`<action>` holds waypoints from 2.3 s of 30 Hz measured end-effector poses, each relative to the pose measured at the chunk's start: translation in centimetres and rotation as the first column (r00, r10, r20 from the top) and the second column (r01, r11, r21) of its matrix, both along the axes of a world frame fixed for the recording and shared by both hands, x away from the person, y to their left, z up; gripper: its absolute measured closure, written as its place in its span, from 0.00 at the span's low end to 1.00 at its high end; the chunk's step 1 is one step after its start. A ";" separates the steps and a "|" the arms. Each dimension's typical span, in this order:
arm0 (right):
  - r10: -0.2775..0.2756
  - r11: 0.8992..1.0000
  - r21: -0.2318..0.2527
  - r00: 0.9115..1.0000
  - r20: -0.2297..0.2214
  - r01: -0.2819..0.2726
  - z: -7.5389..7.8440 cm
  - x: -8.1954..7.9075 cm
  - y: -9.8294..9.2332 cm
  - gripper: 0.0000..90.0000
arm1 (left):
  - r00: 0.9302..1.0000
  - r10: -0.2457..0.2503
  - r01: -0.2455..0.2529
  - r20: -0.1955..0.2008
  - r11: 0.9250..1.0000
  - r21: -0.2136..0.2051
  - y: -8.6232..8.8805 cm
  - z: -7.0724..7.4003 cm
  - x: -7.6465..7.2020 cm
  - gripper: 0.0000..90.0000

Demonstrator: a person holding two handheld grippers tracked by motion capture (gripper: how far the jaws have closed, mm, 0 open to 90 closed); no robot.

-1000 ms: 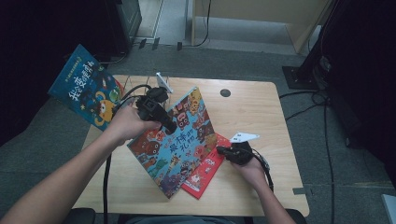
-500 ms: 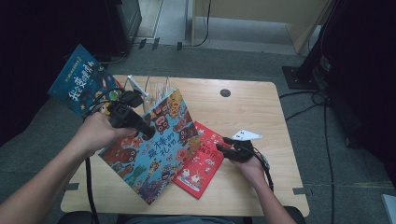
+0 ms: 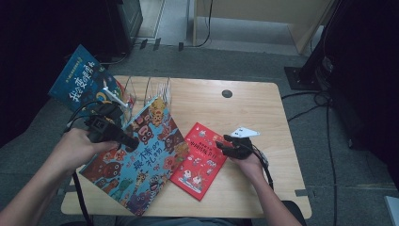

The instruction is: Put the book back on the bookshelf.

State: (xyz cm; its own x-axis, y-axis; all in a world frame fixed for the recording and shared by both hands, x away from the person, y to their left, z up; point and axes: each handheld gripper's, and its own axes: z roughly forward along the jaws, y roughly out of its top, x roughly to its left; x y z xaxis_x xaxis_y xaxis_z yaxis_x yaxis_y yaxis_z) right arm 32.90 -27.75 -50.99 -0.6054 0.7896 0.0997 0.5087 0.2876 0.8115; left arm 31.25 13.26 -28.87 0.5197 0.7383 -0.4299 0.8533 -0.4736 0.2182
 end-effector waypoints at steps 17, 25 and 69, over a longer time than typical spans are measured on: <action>0.026 0.997 -0.067 1.000 0.014 -0.025 -0.6 0.2 0.7 0.55 | 0.990 0.140 -0.141 0.013 0.990 0.003 5.4 0.2 -1.9 0.90; 0.027 0.997 -0.067 1.000 0.017 -0.025 -0.6 0.2 0.7 0.55 | 0.980 0.201 -0.201 0.011 0.980 -0.005 7.8 0.3 -1.9 0.90; 0.034 0.997 -0.068 0.999 0.021 -0.032 -0.6 0.4 0.9 0.57 | 0.862 0.502 -0.501 0.068 0.865 -0.030 16.8 2.7 2.2 0.90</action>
State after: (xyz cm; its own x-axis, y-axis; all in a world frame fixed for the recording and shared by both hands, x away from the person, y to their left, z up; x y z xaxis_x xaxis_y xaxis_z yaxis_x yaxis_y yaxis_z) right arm 33.26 -26.89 -51.63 -0.6327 0.7737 0.0334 0.4802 0.3582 0.8007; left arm 33.49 30.10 -26.17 0.1096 0.9029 -0.4155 0.9571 0.0169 0.2893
